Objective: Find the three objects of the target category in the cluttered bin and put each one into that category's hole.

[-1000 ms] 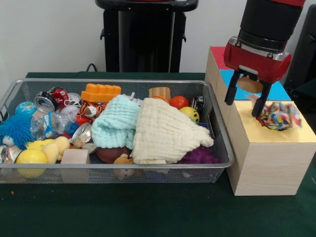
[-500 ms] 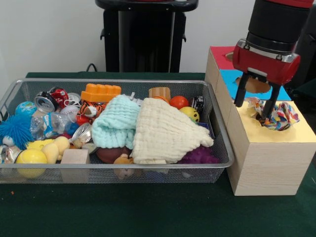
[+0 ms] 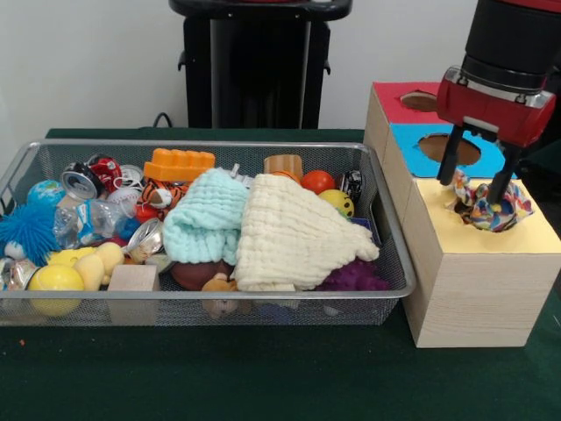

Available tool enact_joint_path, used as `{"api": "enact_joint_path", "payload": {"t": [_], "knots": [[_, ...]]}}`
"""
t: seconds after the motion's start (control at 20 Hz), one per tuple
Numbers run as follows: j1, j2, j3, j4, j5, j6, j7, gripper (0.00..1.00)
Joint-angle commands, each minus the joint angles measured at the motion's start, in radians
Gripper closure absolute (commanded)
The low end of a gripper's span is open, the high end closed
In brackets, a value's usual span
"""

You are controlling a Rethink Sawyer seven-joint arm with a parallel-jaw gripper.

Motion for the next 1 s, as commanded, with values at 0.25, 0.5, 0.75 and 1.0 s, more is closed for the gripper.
{"api": "enact_joint_path", "payload": {"t": [0.25, 0.5, 0.75, 1.0], "knots": [[-0.029, 0.007, 0.099, 0.085, 0.066, 0.215, 0.223, 0.00], [-0.027, 0.029, 0.087, 0.069, 0.052, 0.147, 0.200, 0.00], [-0.019, 0.032, 0.092, 0.078, 0.059, 0.103, 0.208, 0.00], [-0.002, 0.043, 0.061, 0.042, 0.043, 0.101, 0.223, 0.00]]}}
